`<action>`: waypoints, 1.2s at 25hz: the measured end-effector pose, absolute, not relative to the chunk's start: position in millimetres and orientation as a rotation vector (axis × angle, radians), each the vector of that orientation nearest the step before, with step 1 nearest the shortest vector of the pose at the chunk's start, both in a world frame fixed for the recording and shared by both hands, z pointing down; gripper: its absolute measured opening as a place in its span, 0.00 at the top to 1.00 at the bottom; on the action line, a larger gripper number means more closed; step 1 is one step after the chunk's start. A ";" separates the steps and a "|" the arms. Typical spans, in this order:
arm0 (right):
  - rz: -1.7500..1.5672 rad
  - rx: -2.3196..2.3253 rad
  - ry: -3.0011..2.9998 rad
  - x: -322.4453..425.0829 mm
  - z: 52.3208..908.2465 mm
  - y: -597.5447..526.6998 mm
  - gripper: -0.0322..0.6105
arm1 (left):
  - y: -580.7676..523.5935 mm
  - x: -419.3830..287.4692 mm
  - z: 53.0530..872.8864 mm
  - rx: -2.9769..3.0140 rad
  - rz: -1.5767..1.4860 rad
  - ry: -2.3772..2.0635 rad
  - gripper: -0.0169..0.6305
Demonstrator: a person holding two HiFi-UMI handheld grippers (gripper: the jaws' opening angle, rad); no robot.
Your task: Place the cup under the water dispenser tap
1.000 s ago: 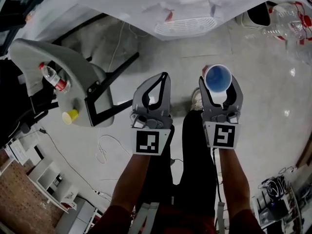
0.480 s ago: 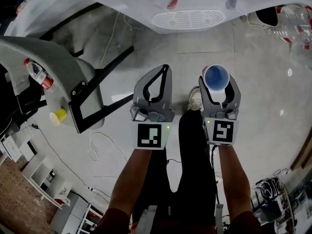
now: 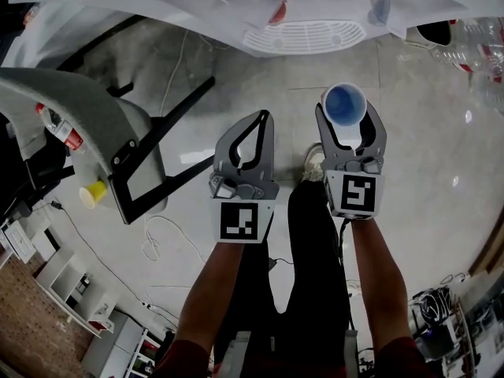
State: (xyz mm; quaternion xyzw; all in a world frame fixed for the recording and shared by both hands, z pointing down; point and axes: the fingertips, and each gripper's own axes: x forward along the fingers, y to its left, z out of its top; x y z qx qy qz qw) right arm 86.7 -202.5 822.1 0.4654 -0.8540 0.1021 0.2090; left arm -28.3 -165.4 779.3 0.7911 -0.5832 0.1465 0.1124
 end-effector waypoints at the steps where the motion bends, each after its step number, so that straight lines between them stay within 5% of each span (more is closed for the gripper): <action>1: 0.287 1.309 -2.384 84.4 819.2 -211.0 0.50 | -166.0 -28.5 780.8 2.324 0.441 -1.708 0.97; 30: 0.186 1.431 -2.373 72.4 825.2 -327.3 0.46 | -172.5 -22.8 799.0 2.291 0.437 -1.661 0.97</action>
